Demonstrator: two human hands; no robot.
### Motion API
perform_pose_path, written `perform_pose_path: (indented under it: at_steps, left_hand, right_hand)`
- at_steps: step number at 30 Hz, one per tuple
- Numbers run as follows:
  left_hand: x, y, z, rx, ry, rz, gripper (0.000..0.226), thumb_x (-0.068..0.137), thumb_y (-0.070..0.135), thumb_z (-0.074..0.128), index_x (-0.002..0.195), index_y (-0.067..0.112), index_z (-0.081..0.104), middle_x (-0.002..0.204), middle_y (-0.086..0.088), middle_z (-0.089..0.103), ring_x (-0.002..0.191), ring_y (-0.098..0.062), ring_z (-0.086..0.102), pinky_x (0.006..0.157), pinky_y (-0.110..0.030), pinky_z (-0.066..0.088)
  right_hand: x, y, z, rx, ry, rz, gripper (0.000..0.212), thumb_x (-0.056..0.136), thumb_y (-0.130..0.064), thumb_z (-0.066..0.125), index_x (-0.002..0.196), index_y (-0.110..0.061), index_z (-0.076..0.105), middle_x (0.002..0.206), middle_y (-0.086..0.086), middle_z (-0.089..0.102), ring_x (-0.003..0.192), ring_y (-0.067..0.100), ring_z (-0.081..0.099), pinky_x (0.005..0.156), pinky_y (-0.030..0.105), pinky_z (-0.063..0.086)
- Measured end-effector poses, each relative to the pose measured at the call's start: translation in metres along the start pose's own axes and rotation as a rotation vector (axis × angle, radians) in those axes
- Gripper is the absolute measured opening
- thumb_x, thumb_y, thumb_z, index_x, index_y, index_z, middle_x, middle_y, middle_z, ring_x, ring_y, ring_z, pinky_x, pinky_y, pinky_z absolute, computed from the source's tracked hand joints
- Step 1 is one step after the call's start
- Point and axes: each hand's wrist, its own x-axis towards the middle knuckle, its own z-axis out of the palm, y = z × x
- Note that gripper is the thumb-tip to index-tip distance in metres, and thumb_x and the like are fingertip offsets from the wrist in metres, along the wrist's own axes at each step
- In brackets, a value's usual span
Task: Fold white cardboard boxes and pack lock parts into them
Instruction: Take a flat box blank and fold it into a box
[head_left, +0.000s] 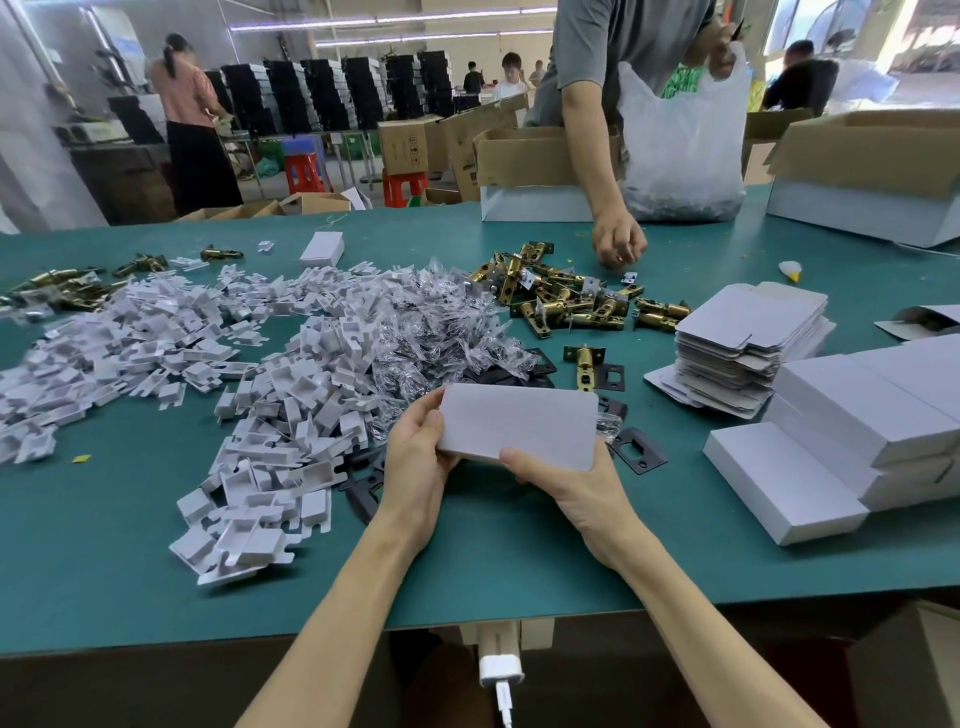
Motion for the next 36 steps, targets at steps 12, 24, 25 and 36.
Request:
perform_pose_path:
  at_steps: [12,24,25,36]
  left_hand:
    - [-0.005,0.0,0.002,0.144,-0.159,0.104,0.03,0.11,0.015,0.048,0.136,0.019,0.063,0.13,0.0,0.073,0.122,-0.017,0.066,0.101,-0.032,0.054]
    - [-0.002,0.006,0.0,-0.098,0.049,0.01,0.031,0.109,0.012,0.049,0.137,0.012,0.063,0.136,-0.01,0.066,0.125,-0.026,0.062,0.098,-0.04,0.058]
    - [-0.004,0.007,0.001,-0.071,0.039,0.01,0.03,0.109,0.013,0.049,0.134,0.011,0.065,0.134,-0.011,0.067,0.121,-0.027,0.063,0.097,-0.043,0.058]
    - [-0.016,0.005,0.011,0.263,-0.149,0.122,0.045,0.113,0.027,0.042,0.099,-0.001,0.074,0.084,-0.021,0.07,0.067,-0.025,0.064,0.046,-0.033,0.052]
  right_hand:
    - [-0.002,0.001,0.003,-0.005,-0.005,-0.035,0.031,0.083,-0.005,0.083,0.107,-0.021,0.071,0.101,-0.008,0.078,0.093,0.005,0.072,0.078,0.018,0.054]
    - [0.004,0.0,0.007,-0.164,0.02,-0.195,0.091,0.079,-0.007,0.087,0.149,-0.039,0.038,0.131,-0.005,0.06,0.095,0.021,0.074,0.083,0.038,0.061]
    - [0.005,0.001,0.005,-0.171,0.027,-0.222,0.1,0.081,-0.005,0.084,0.154,-0.043,0.029,0.136,-0.003,0.055,0.097,0.02,0.073,0.08,0.032,0.06]
    - [0.01,0.008,0.001,-0.168,-0.048,-0.21,0.037,0.075,-0.017,0.088,0.109,-0.025,0.075,0.11,-0.001,0.076,0.107,0.013,0.069,0.09,0.03,0.056]
